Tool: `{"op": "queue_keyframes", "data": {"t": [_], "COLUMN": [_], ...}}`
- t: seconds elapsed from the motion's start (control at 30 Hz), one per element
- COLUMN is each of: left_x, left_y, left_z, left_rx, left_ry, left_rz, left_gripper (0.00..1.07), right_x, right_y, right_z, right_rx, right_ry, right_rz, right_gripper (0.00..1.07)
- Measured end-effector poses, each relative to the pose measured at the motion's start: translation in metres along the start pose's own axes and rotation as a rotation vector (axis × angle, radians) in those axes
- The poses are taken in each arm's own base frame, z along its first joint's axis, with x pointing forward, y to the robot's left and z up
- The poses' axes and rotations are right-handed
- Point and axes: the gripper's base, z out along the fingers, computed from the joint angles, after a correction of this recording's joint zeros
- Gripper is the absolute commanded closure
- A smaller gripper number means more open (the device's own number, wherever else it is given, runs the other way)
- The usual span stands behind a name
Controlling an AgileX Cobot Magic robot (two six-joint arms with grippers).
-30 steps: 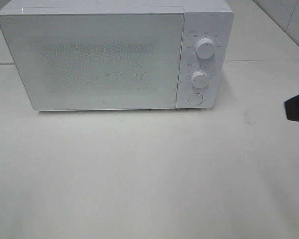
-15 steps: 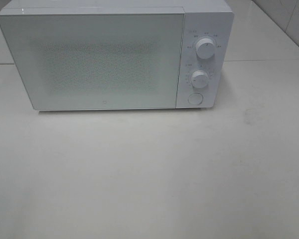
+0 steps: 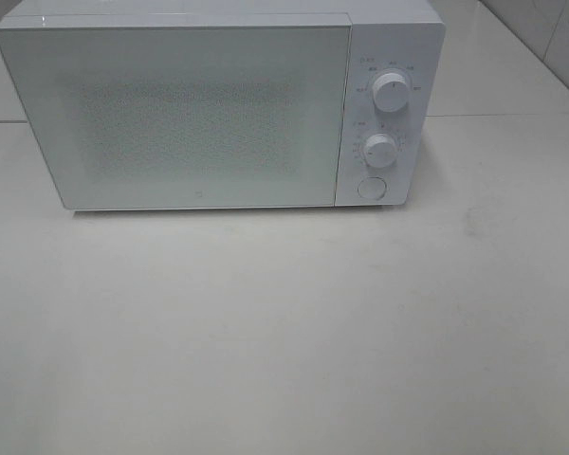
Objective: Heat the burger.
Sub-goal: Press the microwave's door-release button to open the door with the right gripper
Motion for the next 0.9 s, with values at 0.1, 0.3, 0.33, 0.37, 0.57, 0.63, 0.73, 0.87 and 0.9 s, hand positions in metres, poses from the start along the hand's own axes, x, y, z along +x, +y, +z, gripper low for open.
{"op": "queue_keyframes", "data": {"t": [0.1,0.3,0.33,0.37,0.57,0.63,0.73,0.87,0.9], "left_x": [0.000,0.000,0.000,0.000,0.000,0.000,0.000,0.000,0.000], "left_y": [0.000,0.000,0.000,0.000,0.000,0.000,0.000,0.000,0.000], "left_z": [0.000,0.000,0.000,0.000,0.000,0.000,0.000,0.000,0.000], "left_rx": [0.000,0.000,0.000,0.000,0.000,0.000,0.000,0.000,0.000], "left_ry": [0.000,0.000,0.000,0.000,0.000,0.000,0.000,0.000,0.000], "left_rz": [0.000,0.000,0.000,0.000,0.000,0.000,0.000,0.000,0.000], "left_gripper": [0.08,0.08,0.08,0.08,0.08,0.08,0.08,0.08,0.08], "right_x": [0.006,0.007,0.007,0.007,0.007,0.007,0.007,0.007,0.007], "right_y": [0.000,0.000,0.000,0.000,0.000,0.000,0.000,0.000,0.000], "right_z": [0.007,0.016,0.016,0.016,0.016,0.016,0.016,0.016,0.016], "right_rx": [0.004,0.002,0.001,0.001,0.001,0.001,0.001,0.001,0.001], "right_ry": [0.036,0.019,0.017,0.017,0.013,0.013,0.013,0.013,0.011], "right_rz": [0.001,0.007,0.007,0.007,0.007,0.007,0.007,0.007,0.007], "right_gripper": [0.31,0.31,0.31,0.31,0.31,0.31,0.31,0.31,0.31]}}
